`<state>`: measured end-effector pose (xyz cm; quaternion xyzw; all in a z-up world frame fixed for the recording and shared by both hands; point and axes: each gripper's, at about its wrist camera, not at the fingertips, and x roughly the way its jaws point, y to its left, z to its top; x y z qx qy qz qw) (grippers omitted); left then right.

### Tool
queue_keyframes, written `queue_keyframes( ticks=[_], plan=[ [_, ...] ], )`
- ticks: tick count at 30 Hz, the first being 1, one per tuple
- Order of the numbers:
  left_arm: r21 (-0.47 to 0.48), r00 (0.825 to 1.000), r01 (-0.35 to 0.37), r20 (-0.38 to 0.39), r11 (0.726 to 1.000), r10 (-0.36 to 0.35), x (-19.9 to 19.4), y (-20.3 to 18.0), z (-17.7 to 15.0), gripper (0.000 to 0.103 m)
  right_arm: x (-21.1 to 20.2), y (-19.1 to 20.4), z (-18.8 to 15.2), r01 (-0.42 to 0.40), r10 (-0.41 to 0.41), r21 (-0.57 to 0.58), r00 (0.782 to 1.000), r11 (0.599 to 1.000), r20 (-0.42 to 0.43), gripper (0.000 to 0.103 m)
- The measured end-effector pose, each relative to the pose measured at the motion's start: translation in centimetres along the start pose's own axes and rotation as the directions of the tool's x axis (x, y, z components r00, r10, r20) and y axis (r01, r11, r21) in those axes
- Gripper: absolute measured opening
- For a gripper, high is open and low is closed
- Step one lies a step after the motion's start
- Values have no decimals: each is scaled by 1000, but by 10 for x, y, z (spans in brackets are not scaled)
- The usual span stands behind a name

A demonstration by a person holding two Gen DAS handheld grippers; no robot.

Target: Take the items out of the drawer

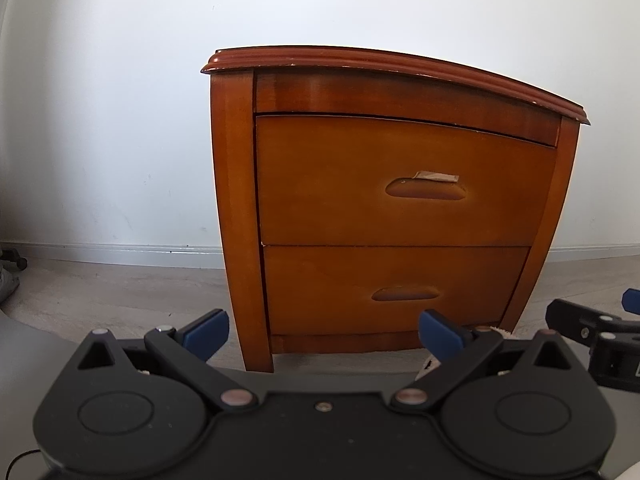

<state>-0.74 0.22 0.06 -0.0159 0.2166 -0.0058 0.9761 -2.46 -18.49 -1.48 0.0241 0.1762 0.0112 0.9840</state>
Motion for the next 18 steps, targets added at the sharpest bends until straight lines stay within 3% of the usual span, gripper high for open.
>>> queue_keyframes(
  ticks=[3, 5, 18],
  plan=[
    [-10, 1000, 10, 29, 1000, -10, -8, 2, -3, 102, 0, 1, 0, -3, 3, 5, 1000, 1000, -3, 103],
    [2, 1000, 0, -27, 1000, 0, 5, -1, 3, 102, -1, 1, 0, -4, 5, 9, 1000, 1000, -6, 103],
    [3, 1000, -4, -25, 1000, 4, 5, -2, 5, 102, 2, 5, -1, 10, -10, 4, 1000, 1000, -20, 103]
  ],
)
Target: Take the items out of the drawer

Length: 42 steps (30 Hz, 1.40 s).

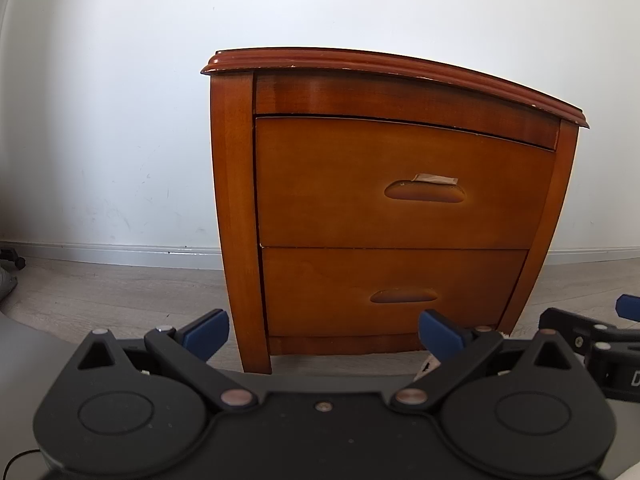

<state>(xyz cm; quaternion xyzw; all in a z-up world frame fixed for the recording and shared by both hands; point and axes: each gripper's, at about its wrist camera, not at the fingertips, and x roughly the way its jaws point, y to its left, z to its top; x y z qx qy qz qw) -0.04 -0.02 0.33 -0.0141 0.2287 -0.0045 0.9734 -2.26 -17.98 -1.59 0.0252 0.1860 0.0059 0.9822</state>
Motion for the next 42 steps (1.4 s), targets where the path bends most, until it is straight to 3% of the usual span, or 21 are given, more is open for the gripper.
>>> queue_keyframes(
  ticks=[31, 42],
  plan=[
    [-16, 1000, 4, -4, 1000, -4, 2, 7, 1, 102, 2, 0, 2, -38, 38, 7, 999, 999, -14, 103],
    [-9, 1000, 17, 4, 1000, -17, 24, 11, 20, 102, 23, 4, 20, -7, 6, 18, 999, 1000, 54, 103]
  ],
)
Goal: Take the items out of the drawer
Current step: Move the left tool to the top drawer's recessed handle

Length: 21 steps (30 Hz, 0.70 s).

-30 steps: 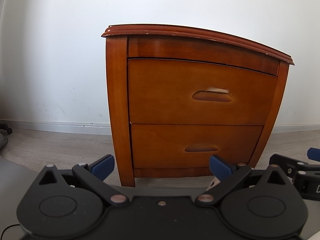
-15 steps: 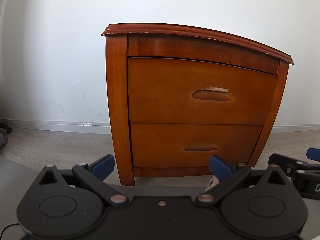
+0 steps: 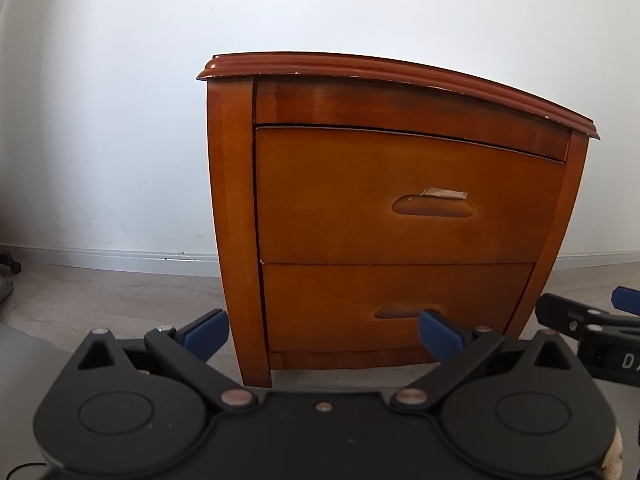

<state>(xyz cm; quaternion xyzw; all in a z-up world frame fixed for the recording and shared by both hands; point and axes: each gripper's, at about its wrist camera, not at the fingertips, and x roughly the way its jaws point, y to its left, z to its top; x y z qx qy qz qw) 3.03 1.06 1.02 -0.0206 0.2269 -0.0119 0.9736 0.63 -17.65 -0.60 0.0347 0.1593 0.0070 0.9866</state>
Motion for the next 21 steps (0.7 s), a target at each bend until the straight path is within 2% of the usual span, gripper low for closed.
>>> queue_keyframes(
  ticks=[3, 6, 10, 16, 18, 21],
  plan=[
    [-29, 1000, 28, 7, 999, -28, 15, 1, 6, 102, 8, -4, 3, -2, 1, 20, 999, 1000, 38, 103],
    [-82, 997, 78, 21, 994, -76, 31, 1, 11, 102, 24, -10, 4, -30, 29, 30, 999, 999, 38, 103],
    [-191, 988, 151, 55, 970, -143, 52, 2, 14, 102, 50, -15, 3, -38, 37, 40, 999, 998, 20, 102],
    [-193, 979, 203, 74, 960, -192, 80, -18, 21, 102, 76, -21, 4, 20, -20, -1, 999, 1000, 44, 102],
    [-204, 969, 244, 98, 948, -228, 86, -23, 23, 102, 81, -25, 6, 27, -27, 5, 998, 1000, 53, 100],
    [-232, 943, 326, 142, 916, -300, 95, -28, 27, 101, 88, -30, 9, 46, -46, -3, 997, 999, 63, 91]
  ],
)
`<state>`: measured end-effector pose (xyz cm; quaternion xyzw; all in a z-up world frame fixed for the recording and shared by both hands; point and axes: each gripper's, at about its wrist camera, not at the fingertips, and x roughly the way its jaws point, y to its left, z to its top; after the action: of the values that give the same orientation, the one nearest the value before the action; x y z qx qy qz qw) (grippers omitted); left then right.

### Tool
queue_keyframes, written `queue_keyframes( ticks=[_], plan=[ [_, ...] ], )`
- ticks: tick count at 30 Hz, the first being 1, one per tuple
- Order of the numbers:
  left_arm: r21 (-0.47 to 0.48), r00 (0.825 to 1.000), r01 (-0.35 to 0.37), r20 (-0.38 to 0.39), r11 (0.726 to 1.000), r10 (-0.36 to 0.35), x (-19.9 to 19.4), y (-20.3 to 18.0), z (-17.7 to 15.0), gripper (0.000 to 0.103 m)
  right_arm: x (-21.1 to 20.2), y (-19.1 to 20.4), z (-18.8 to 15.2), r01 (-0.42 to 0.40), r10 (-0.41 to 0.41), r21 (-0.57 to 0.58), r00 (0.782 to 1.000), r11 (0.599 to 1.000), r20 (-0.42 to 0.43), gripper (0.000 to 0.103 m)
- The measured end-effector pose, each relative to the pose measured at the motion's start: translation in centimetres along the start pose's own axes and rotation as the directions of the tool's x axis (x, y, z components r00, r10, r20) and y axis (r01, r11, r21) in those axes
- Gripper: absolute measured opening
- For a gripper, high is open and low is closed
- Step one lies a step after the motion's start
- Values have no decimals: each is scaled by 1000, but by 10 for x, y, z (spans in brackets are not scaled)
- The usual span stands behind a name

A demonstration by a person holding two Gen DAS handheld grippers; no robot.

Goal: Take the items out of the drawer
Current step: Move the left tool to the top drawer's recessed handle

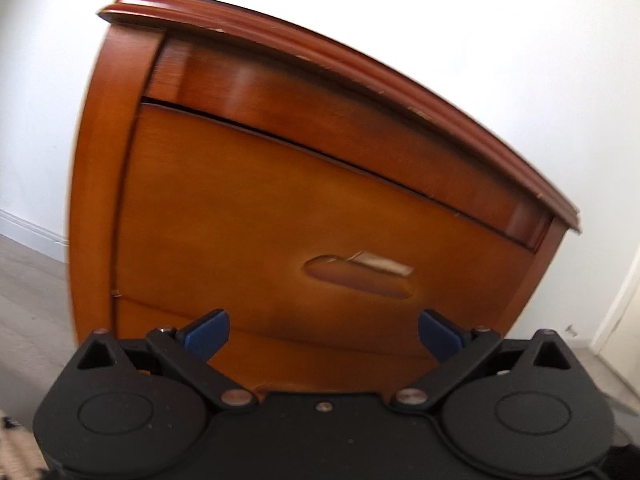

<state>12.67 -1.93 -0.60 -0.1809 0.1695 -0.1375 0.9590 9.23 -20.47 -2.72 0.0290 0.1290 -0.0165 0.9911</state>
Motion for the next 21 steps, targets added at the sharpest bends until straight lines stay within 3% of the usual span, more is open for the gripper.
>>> queue_keyframes(
  ticks=[5, 9, 16, 21],
  plan=[
    [-75, 993, 109, 41, 991, -106, 14, 0, 1, 96, 9, -7, 1, 11, -11, -30, 1000, 999, -1, 75],
    [-89, 988, 150, 55, 985, -145, 27, -6, 3, 92, 15, -9, 2, -3, 3, -66, 1000, 998, 0, 74],
    [-62, 986, 158, 61, 985, -154, 50, -21, 1, 78, 23, -11, 7, -29, 31, -60, 999, 998, 19, 74],
    [-64, 982, 183, 66, 981, -178, 65, -24, -4, 78, 24, -13, 7, -43, 45, -69, 998, 997, 36, 75]
  ],
)
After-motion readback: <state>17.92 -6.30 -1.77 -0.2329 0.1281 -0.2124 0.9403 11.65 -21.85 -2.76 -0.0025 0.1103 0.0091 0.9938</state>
